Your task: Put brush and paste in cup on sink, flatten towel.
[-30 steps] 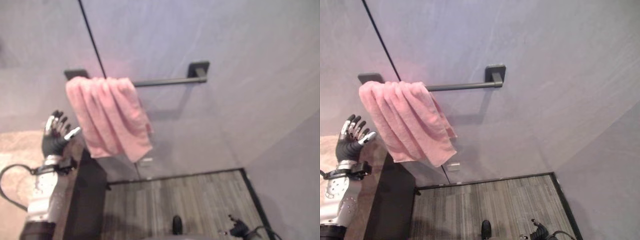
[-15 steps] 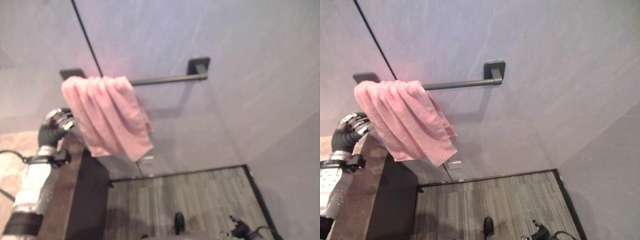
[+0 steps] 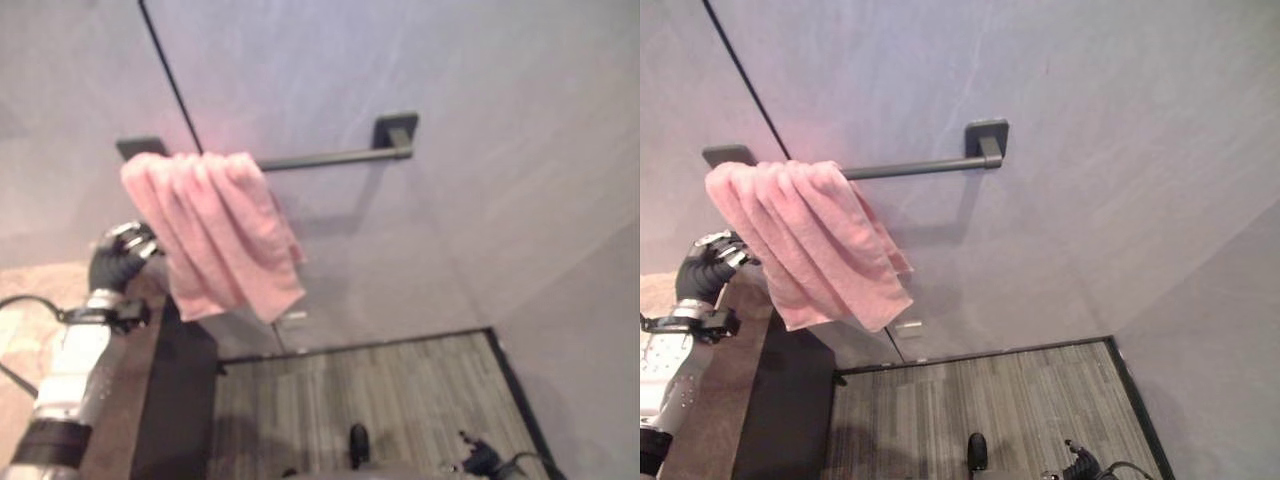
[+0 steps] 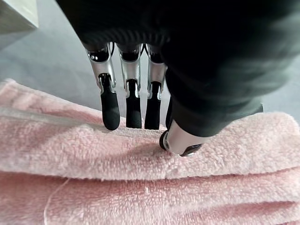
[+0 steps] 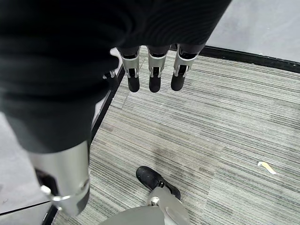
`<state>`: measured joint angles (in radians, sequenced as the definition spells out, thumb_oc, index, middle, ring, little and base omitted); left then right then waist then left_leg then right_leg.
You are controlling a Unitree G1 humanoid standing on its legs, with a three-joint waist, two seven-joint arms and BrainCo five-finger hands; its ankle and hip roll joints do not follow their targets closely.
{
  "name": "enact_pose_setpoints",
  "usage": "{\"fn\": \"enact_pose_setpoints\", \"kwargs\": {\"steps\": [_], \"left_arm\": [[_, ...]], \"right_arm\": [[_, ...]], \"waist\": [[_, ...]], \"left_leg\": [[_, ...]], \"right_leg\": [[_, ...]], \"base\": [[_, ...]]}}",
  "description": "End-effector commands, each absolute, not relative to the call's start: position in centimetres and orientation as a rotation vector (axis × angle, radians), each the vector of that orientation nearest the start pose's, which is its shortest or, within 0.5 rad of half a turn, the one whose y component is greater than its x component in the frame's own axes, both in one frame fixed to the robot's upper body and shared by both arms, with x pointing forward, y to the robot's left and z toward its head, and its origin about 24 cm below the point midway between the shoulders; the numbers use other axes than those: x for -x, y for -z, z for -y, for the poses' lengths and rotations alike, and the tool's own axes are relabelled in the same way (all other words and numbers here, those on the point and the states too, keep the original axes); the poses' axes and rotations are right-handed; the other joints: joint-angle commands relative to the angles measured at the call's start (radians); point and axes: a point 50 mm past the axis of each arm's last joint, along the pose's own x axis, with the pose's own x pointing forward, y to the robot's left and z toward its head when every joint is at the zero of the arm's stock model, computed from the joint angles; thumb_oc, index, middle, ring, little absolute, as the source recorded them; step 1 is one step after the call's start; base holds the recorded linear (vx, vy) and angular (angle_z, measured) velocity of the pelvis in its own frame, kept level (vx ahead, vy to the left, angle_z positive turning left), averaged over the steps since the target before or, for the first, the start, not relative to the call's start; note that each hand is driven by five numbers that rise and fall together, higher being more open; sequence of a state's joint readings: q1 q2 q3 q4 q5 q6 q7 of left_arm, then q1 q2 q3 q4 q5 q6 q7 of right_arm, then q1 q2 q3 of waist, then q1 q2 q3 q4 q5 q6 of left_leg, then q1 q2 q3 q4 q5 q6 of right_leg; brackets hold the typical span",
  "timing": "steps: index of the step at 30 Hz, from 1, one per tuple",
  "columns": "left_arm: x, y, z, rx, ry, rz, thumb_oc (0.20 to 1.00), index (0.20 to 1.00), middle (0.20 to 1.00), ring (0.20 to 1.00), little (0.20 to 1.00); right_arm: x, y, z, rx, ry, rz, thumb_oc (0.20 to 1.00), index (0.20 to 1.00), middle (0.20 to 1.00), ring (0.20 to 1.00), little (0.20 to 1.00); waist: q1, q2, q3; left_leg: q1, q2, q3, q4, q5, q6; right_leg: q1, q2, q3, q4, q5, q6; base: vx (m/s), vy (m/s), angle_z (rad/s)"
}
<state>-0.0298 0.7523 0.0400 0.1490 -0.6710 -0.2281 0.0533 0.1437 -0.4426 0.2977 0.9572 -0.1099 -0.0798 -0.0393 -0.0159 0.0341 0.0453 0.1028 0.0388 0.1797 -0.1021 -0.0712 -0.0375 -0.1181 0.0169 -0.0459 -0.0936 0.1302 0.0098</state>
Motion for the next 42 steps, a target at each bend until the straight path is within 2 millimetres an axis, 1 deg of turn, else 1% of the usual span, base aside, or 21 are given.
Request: {"fn": "enact_pose_setpoints", "kwargs": {"steps": [1, 2, 3, 6, 8, 11, 12, 14, 15, 17, 18, 25, 29, 30, 32, 33, 35, 36, 38, 41, 42], "left_arm": [[-26.9, -14.3, -31.0, -0.119, -0.149, 0.298, 0.598, 0.598, 0.598, 0.598, 0.598], [-26.9, -14.4, -31.1, -0.123, -0.154, 0.302, 0.743, 0.743, 0.743, 0.743, 0.743], [-26.9, -14.4, -31.2, -0.121, -0.158, 0.301, 0.765, 0.765, 0.765, 0.765, 0.765], [-27.0, -14.4, -31.2, -0.122, -0.166, 0.301, 0.881, 0.881, 0.881, 0.881, 0.881], [-27.0, -14.3, -31.3, -0.121, -0.166, 0.299, 0.834, 0.834, 0.834, 0.834, 0.834], [-27.1, -14.3, -31.2, -0.122, -0.163, 0.296, 0.846, 0.846, 0.846, 0.846, 0.846], [-27.2, -14.3, -31.1, -0.122, -0.16, 0.296, 0.793, 0.793, 0.793, 0.793, 0.793], [-27.3, -14.4, -31.0, -0.118, -0.156, 0.299, 0.762, 0.762, 0.762, 0.762, 0.762], [-27.3, -14.3, -30.9, -0.114, -0.154, 0.296, 0.671, 0.671, 0.671, 0.671, 0.671], [-27.4, -14.4, -30.8, -0.112, -0.149, 0.298, 0.645, 0.645, 0.645, 0.645, 0.645], [-27.4, -14.5, -30.6, -0.113, -0.139, 0.307, 0.598, 0.598, 0.598, 0.598, 0.598], [-27.1, -15.0, -29.9, -0.091, -0.108, 0.344, 0.589, 0.589, 0.589, 0.589, 0.589], [-27.0, -14.9, -29.8, -0.098, -0.096, 0.339, 0.551, 0.551, 0.551, 0.551, 0.551], [-27.1, -15.0, -29.7, -0.105, -0.095, 0.335, 0.457, 0.457, 0.457, 0.457, 0.457], [-27.2, -14.9, -29.6, -0.102, -0.094, 0.335, 0.338, 0.338, 0.338, 0.338, 0.338], [-27.4, -14.9, -29.3, -0.089, -0.084, 0.334, 0.2, 0.2, 0.2, 0.2, 0.2], [-27.5, -14.7, -29.1, -0.082, -0.077, 0.33, 0.222, 0.222, 0.222, 0.222, 0.222], [-27.5, -14.6, -29.0, -0.077, -0.073, 0.325, 0.253, 0.253, 0.253, 0.253, 0.253], [-27.8, -14.4, -28.7, -0.073, -0.058, 0.317, 0.2, 0.2, 0.2, 0.2, 0.2], [-27.9, -14.3, -28.6, -0.071, -0.053, 0.312, 0.2, 0.2, 0.2, 0.2, 0.2], [-27.9, -14.3, -28.7, -0.076, -0.052, 0.306, 0.269, 0.269, 0.269, 0.269, 0.269]], "right_arm": [[-9.8, 13.0, 28.4, 0.689, -0.128, -1.033, 1.0, 1.0, 1.0, 1.0, 1.0], [-9.7, 12.9, 28.5, 0.693, -0.126, -1.035, 1.0, 1.0, 1.0, 1.0, 1.0], [-9.7, 13.0, 28.5, 0.695, -0.125, -1.04, 1.0, 1.0, 1.0, 1.0, 1.0], [-9.6, 13.0, 28.5, 0.692, -0.126, -1.038, 1.0, 1.0, 1.0, 1.0, 1.0], [-9.6, 13.0, 28.5, 0.692, -0.127, -1.038, 1.0, 1.0, 1.0, 1.0, 1.0], [-9.5, 13.1, 28.5, 0.689, -0.123, -1.046, 1.0, 1.0, 1.0, 1.0, 1.0], [-9.5, 13.0, 28.5, 0.69, -0.124, -1.044, 1.0, 1.0, 1.0, 1.0, 1.0], [-9.6, 13.0, 28.5, 0.69, -0.125, -1.039, 1.0, 1.0, 1.0, 1.0, 1.0], [-9.7, 12.9, 28.5, 0.69, -0.123, -1.036, 1.0, 1.0, 1.0, 1.0, 1.0], [-9.8, 12.9, 28.5, 0.69, -0.122, -1.033, 1.0, 1.0, 1.0, 1.0, 1.0], [-9.7, 12.9, 28.5, 0.688, -0.121, -1.034, 1.0, 1.0, 1.0, 1.0, 1.0], [-9.5, 13.0, 28.5, 0.682, -0.117, -1.042, 1.0, 1.0, 1.0, 1.0, 1.0], [-9.3, 13.1, 28.5, 0.684, -0.122, -1.051, 1.0, 1.0, 1.0, 1.0, 1.0], [-9.3, 13.2, 28.5, 0.684, -0.121, -1.054, 1.0, 1.0, 1.0, 1.0, 1.0], [-9.4, 13.2, 28.4, 0.683, -0.12, -1.051, 1.0, 1.0, 1.0, 1.0, 1.0], [-9.6, 13.1, 28.3, 0.682, -0.123, -1.041, 1.0, 1.0, 1.0, 1.0, 1.0], [-9.7, 13.1, 28.3, 0.681, -0.125, -1.035, 1.0, 1.0, 1.0, 1.0, 1.0], [-9.8, 13.0, 28.2, 0.68, -0.126, -1.032, 1.0, 1.0, 1.0, 1.0, 1.0], [-9.9, 13.1, 28.1, 0.682, -0.129, -1.03, 1.0, 1.0, 1.0, 1.0, 1.0], [-10.1, 13.0, 28.1, 0.681, -0.13, -1.025, 1.0, 1.0, 1.0, 1.0, 1.0], [-10.1, 13.0, 28.1, 0.68, -0.13, -1.024, 1.0, 1.0, 1.0, 1.0, 1.0]], "waist": [[-0.031, -0.011, -0.006], [-0.031, -0.011, -0.006], [-0.032, -0.01, -0.005], [-0.033, -0.011, -0.005], [-0.034, -0.01, -0.005], [-0.035, -0.01, -0.005], [-0.035, -0.009, -0.005], [-0.036, -0.009, -0.005], [-0.037, -0.008, -0.004], [-0.038, -0.007, -0.004], [-0.038, -0.008, -0.004], [-0.037, -0.006, -0.003], [-0.036, -0.003, -0.003], [-0.037, -0.003, -0.003], [-0.037, -0.003, -0.003], [-0.039, -0.001, -0.002], [-0.039, -0.002, -0.002], [-0.04, -0.002, -0.003], [-0.042, -0.002, -0.004], [-0.042, -0.002, -0.004], [-0.042, -0.001, -0.005]], "left_leg": [[0.005, -0.001, -0.003, 0.015, -0.017, 0.007], [0.001, 0.0, -0.004, 0.015, -0.015, 0.006], [0.001, 0.0, -0.004, 0.015, -0.015, 0.006], [0.0, 0.0, -0.004, 0.015, -0.014, 0.005], [0.001, 0.001, -0.003, 0.015, -0.014, 0.005], [-0.001, 0.0, -0.005, 0.015, -0.013, 0.004], [0.0, 0.0, -0.005, 0.015, -0.014, 0.004], [0.001, 0.0, -0.005, 0.015, -0.013, 0.004], [0.0, 0.001, -0.004, 0.015, -0.013, 0.004], [0.0, 0.001, -0.004, 0.015, -0.013, 0.004], [0.001, 0.001, -0.005, 0.015, -0.013, 0.004], [0.002, 0.0, -0.003, 0.015, -0.014, 0.004], [0.005, 0.0, -0.003, 0.015, -0.015, 0.004], [0.006, -0.001, -0.004, 0.015, -0.015, 0.004], [0.007, -0.001, -0.005, 0.015, -0.016, 0.004], [0.006, -0.001, -0.004, 0.015, -0.015, 0.004], [0.007, -0.001, -0.004, 0.015, -0.015, 0.004], [0.008, -0.001, -0.002, 0.015, -0.015, 0.004], [0.009, -0.001, -0.001, 0.015, -0.016, 0.004], [0.012, -0.002, -0.001, 0.015, -0.015, 0.004], [0.014, -0.002, -0.001, 0.015, -0.016, 0.004]], "right_leg": [[0.065, -0.057, 0.004, 0.006, -0.081, 0.095], [0.061, -0.057, 0.003, 0.006, -0.081, 0.095], [0.062, -0.057, 0.003, 0.006, -0.082, 0.095], [0.062, -0.056, 0.004, 0.006, -0.083, 0.095], [0.063, -0.056, 0.004, 0.006, -0.084, 0.094], [0.062, -0.056, 0.004, 0.006, -0.085, 0.093], [0.063, -0.055, 0.005, 0.006, -0.085, 0.093], [0.064, -0.055, 0.005, 0.006, -0.086, 0.092], [0.064, -0.055, 0.005, 0.006, -0.087, 0.092], [0.064, -0.055, 0.006, 0.006, -0.087, 0.092], [0.065, -0.054, 0.008, 0.006, -0.088, 0.092], [0.066, -0.054, 0.01, 0.006, -0.091, 0.091], [0.069, -0.055, 0.008, 0.006, -0.092, 0.091], [0.071, -0.056, 0.007, 0.006, -0.092, 0.091], [0.073, -0.056, 0.006, 0.006, -0.092, 0.091], [0.073, -0.056, 0.006, 0.006, -0.092, 0.091], [0.074, -0.057, 0.005, 0.006, -0.093, 0.091], [0.074, -0.057, 0.004, 0.006, -0.092, 0.091], [0.077, -0.057, 0.007, 0.006, -0.093, 0.09], [0.079, -0.057, 0.008, 0.006, -0.093, 0.09], [0.081, -0.055, 0.008, 0.006, -0.094, 0.09]], "base": [[0.0, 0.0, 0.0], [0.0, 0.0, 0.0], [0.0, 0.0, 0.0], [0.0, 0.0, 0.0], [0.0, 0.0, 0.0], [0.0, 0.0, 0.0], [0.0, 0.0, 0.0], [0.0, 0.0, 0.0], [0.0, 0.0, 0.0], [0.0, 0.0, 0.0], [0.0, 0.0, 0.0], [0.0, 0.0, 0.0], [0.0, 0.0, 0.0], [0.0, 0.0, 0.0], [0.0, 0.0, 0.0], [0.0, 0.0, 0.0], [0.0, 0.0, 0.0], [0.0, 0.0, 0.0], [0.0, 0.0, 0.0], [0.0, -0.004, -0.01], [0.0, 0.0, 0.0]]}}
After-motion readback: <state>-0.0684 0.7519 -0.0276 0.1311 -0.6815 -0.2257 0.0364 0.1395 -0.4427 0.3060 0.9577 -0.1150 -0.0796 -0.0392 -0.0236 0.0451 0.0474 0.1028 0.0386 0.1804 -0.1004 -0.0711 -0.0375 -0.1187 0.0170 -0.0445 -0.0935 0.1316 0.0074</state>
